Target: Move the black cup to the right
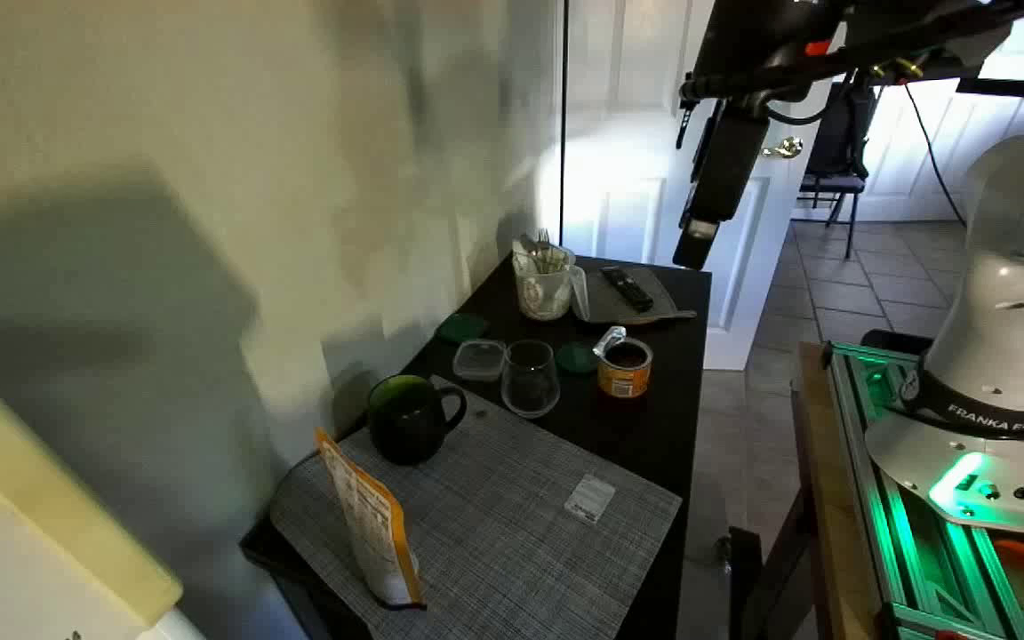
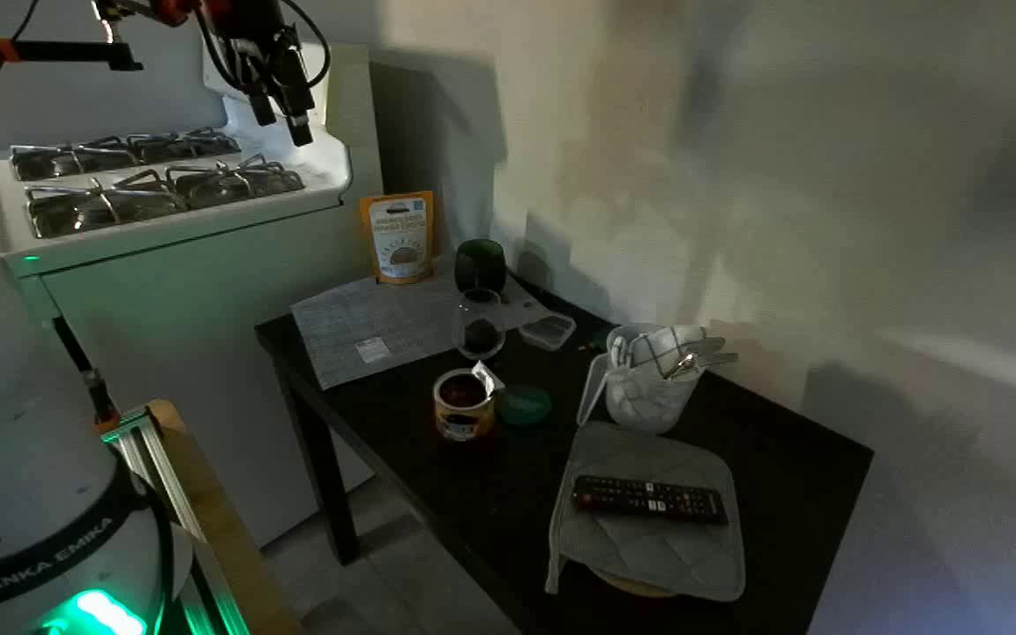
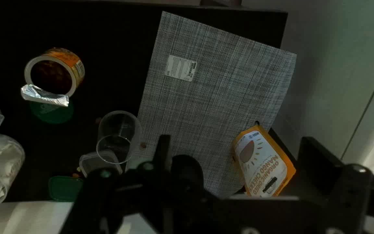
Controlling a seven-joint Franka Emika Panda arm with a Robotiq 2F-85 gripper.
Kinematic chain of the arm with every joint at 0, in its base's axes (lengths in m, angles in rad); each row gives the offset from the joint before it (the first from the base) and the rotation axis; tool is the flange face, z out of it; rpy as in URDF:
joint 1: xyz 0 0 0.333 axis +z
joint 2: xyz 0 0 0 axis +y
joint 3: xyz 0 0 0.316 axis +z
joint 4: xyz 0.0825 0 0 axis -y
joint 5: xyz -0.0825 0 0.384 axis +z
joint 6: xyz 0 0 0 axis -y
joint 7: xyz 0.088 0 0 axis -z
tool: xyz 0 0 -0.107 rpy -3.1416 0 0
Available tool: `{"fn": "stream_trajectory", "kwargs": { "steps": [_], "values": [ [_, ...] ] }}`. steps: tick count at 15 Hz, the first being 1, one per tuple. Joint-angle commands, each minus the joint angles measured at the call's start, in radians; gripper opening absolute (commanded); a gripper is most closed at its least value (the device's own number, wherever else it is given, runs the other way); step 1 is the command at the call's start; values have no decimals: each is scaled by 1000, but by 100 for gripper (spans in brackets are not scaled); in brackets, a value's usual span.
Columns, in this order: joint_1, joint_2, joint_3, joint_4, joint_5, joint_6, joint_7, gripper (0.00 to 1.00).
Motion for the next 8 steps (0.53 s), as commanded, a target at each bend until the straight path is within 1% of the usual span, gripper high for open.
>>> {"fn": "stream_trajectory", "kwargs": {
  "steps": [1, 5, 6, 8],
  "values": [
    [0, 0, -1, 2, -1, -3, 0, 100],
    [0, 0, -1, 2, -1, -3, 0, 100],
    [-26, 11, -6, 4, -15, 12, 13, 100],
    [-39, 32, -57, 6, -31, 21, -65, 100]
  ]
}}
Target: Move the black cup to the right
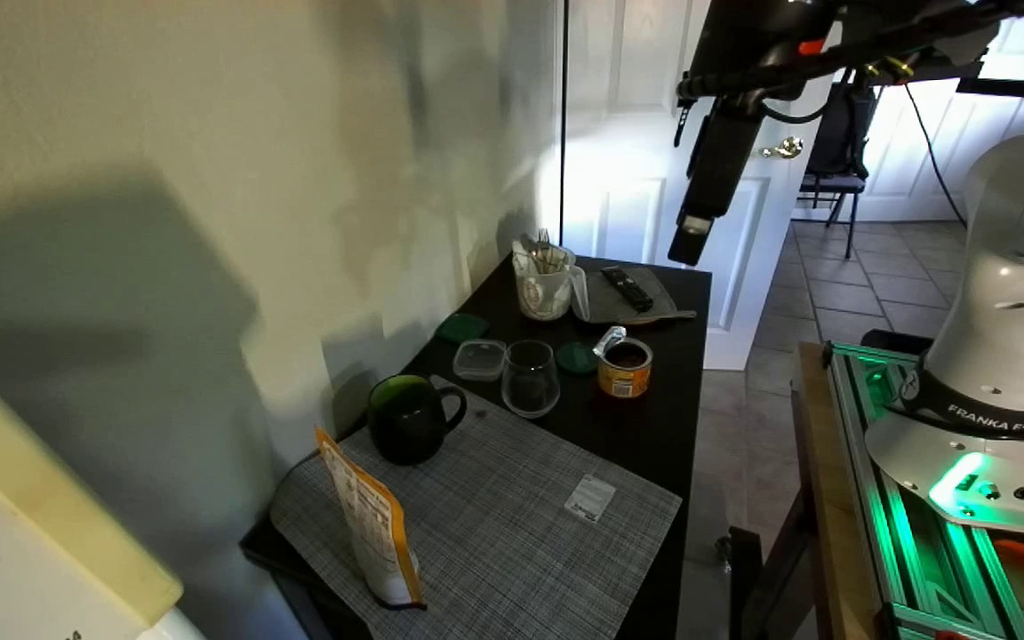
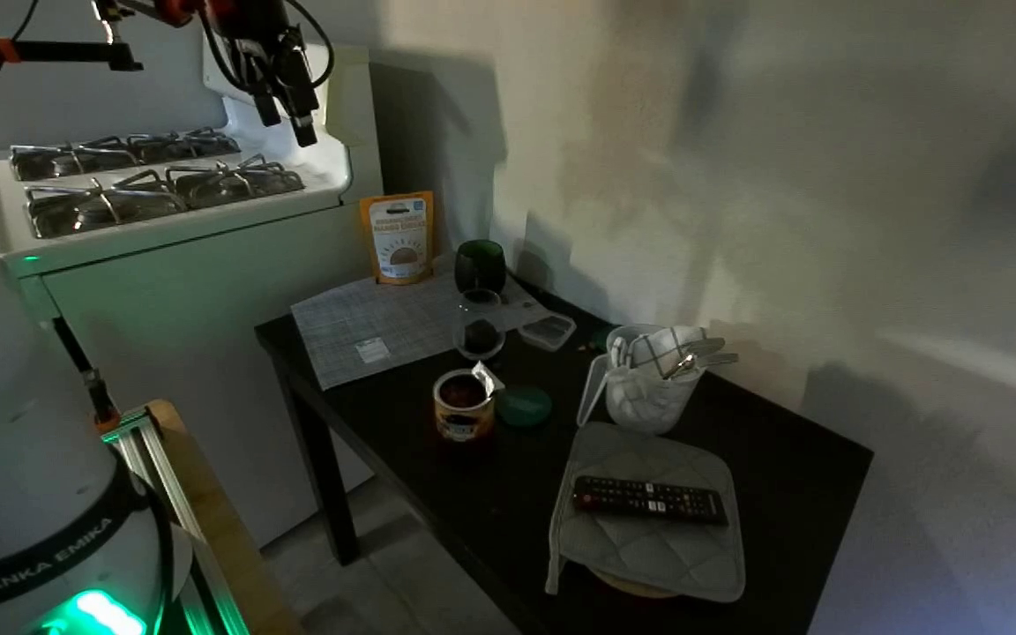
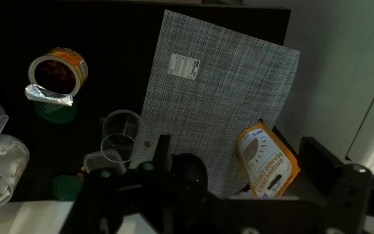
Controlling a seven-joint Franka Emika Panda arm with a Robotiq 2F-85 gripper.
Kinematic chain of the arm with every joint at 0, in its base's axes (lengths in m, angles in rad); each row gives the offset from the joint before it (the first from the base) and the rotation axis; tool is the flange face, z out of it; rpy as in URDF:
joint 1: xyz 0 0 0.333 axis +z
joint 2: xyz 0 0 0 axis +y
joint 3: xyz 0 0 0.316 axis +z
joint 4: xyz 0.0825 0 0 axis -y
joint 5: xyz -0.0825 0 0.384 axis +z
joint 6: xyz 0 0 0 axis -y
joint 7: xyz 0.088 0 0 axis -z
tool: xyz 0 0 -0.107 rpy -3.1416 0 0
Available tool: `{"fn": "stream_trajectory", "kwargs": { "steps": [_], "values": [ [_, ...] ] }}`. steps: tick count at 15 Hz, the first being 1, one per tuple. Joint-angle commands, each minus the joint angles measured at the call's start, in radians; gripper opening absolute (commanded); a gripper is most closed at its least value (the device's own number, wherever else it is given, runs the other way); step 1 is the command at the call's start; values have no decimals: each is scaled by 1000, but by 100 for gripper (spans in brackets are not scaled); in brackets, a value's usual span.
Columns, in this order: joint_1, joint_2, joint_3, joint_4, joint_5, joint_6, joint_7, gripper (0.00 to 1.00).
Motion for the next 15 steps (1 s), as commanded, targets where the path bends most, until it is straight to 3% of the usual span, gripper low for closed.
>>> {"fn": "stream_trajectory", "kwargs": {
  "steps": [1, 4, 8, 11, 14, 15],
  "values": [
    [-24, 44, -83, 9, -31, 15, -125, 100],
    [-24, 128, -229, 66, -40, -60, -382, 100],
    [-33, 298, -352, 195, -45, -158, -620, 100],
    [-47, 449, -386, 307, -44, -237, -738, 100],
    [-84, 603, -371, 408, -64, -292, -733, 100],
    [-93, 495, -358, 320, -44, -238, -729, 100]
  ]
}}
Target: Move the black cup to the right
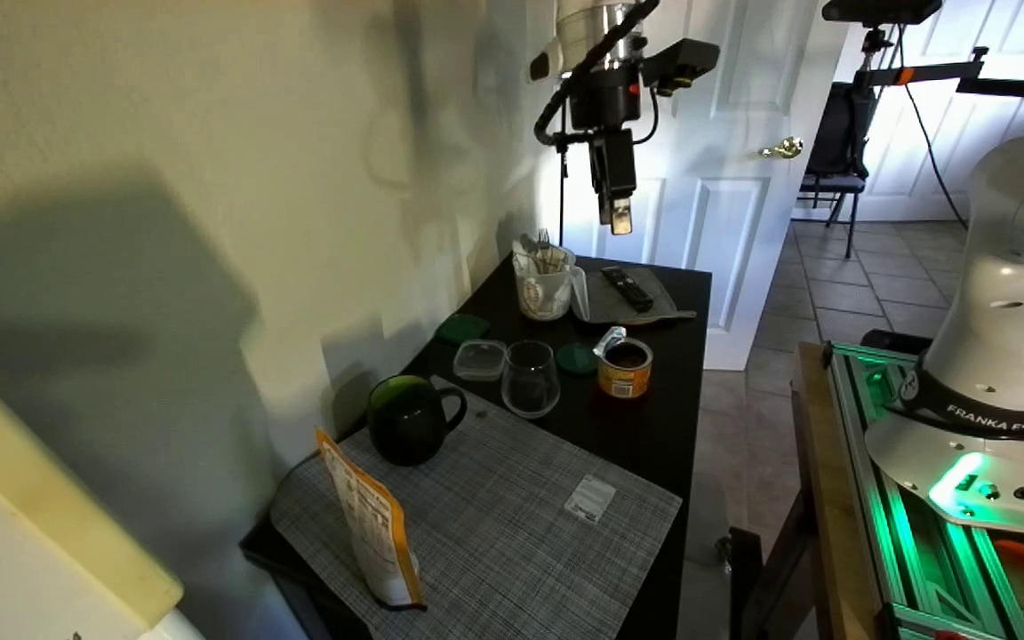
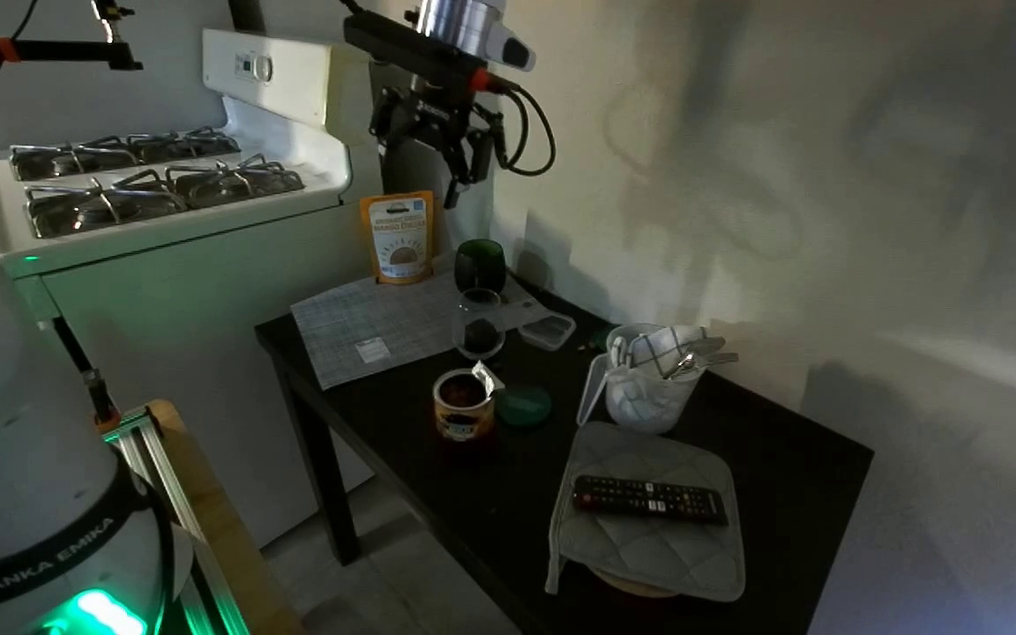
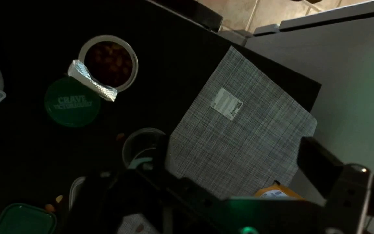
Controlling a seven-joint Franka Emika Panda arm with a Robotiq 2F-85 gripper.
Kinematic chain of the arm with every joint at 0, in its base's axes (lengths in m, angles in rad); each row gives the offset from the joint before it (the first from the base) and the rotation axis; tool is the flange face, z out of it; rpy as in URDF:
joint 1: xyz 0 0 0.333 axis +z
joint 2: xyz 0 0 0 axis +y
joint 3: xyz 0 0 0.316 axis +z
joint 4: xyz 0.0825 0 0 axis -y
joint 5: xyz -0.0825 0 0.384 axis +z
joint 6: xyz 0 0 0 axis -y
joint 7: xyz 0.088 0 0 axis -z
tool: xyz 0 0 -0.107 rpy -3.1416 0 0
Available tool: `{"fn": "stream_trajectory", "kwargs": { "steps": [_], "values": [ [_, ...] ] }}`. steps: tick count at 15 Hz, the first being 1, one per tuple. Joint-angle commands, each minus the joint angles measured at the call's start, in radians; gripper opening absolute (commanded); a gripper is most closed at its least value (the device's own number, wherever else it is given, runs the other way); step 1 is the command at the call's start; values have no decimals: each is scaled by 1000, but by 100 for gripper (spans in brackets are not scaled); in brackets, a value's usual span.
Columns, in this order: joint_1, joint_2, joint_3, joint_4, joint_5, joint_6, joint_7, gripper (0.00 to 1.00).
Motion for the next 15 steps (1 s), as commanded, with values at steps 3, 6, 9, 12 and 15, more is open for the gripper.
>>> {"fn": "stream_trajectory", "kwargs": {
  "steps": [3, 6, 9, 12, 15],
  "values": [
    [-41, 47, 37, 24, 6, -3, -5, 100],
    [-39, 24, 38, 21, 6, -3, -5, 100],
    [-43, 69, 46, 32, -25, 86, -34, 100],
    [-41, 156, 54, 61, -59, 233, -131, 100],
    [-37, 278, 74, 124, -39, 366, -227, 100]
  ]
}}
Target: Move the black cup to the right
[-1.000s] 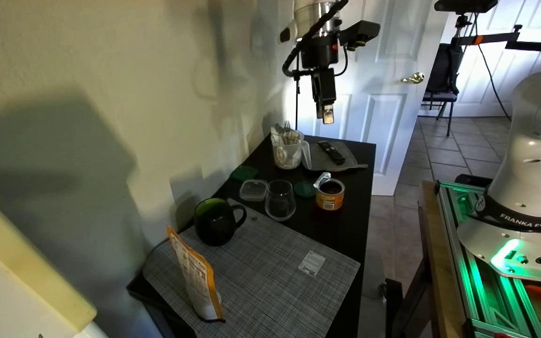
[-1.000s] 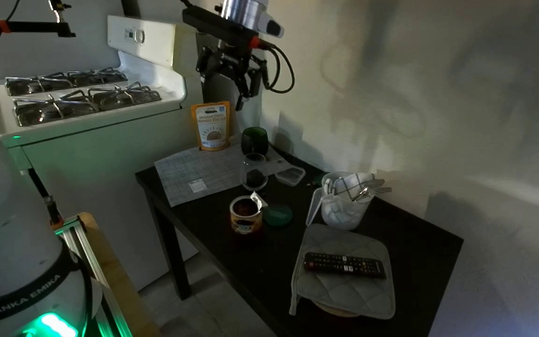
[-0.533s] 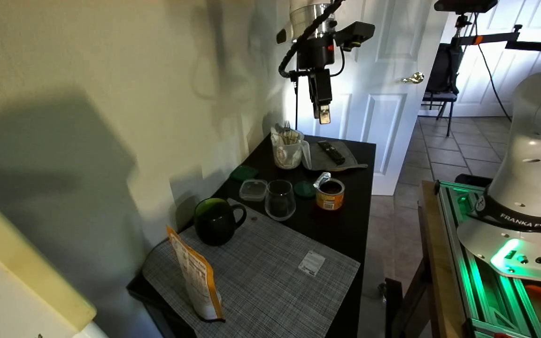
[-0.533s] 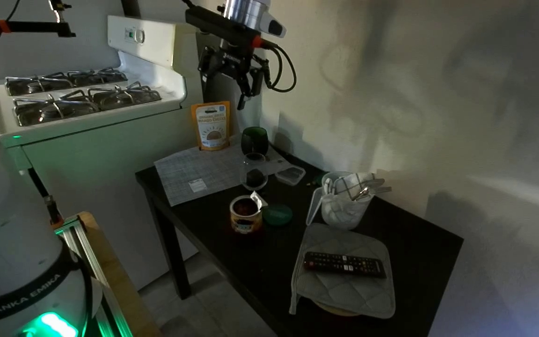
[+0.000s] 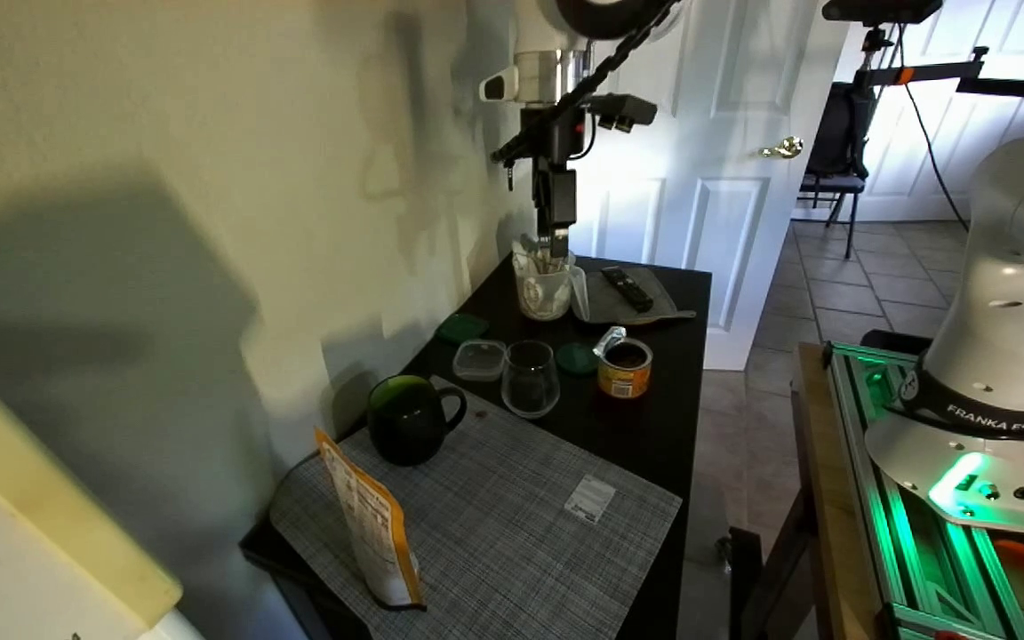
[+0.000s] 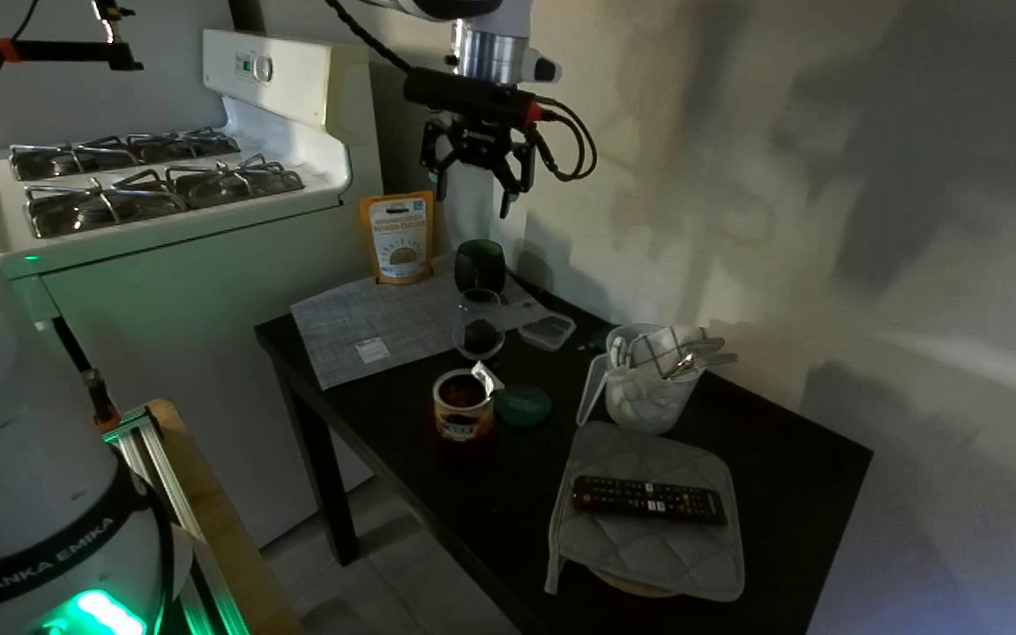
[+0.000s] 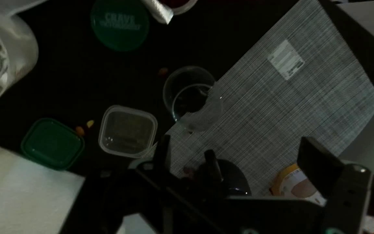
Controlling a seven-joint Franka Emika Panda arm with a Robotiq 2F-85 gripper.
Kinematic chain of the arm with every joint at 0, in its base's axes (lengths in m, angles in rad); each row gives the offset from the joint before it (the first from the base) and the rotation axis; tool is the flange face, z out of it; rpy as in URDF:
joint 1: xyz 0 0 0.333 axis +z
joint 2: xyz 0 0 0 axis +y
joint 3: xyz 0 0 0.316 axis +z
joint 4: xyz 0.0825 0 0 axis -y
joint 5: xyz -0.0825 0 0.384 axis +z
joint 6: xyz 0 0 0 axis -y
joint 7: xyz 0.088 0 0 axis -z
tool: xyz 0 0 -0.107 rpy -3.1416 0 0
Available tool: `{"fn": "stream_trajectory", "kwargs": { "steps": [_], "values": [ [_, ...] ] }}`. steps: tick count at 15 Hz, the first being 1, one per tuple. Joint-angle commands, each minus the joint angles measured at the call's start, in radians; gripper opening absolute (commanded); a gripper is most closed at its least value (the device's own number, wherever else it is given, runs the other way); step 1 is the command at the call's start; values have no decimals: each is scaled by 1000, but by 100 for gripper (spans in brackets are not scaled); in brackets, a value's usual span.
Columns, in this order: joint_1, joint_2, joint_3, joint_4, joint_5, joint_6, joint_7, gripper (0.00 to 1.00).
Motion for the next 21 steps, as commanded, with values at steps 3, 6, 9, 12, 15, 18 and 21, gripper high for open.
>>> {"fn": "stream_trajectory", "kwargs": {
  "steps": [3, 6, 9, 12, 15, 18, 21],
  "values": [
    [-9, 249, 80, 160, 13, 165, -141, 100],
    [-17, 342, 140, 222, 23, 201, -168, 100],
    [-29, 329, 164, 202, -2, 191, -131, 100],
    [-37, 327, 166, 204, -1, 191, -131, 100],
    [-52, 367, 174, 201, 33, 301, -141, 100],
    [-65, 426, 194, 198, 52, 426, -135, 100],
    [-96, 474, 248, 196, 101, 446, -164, 100]
  ]
}}
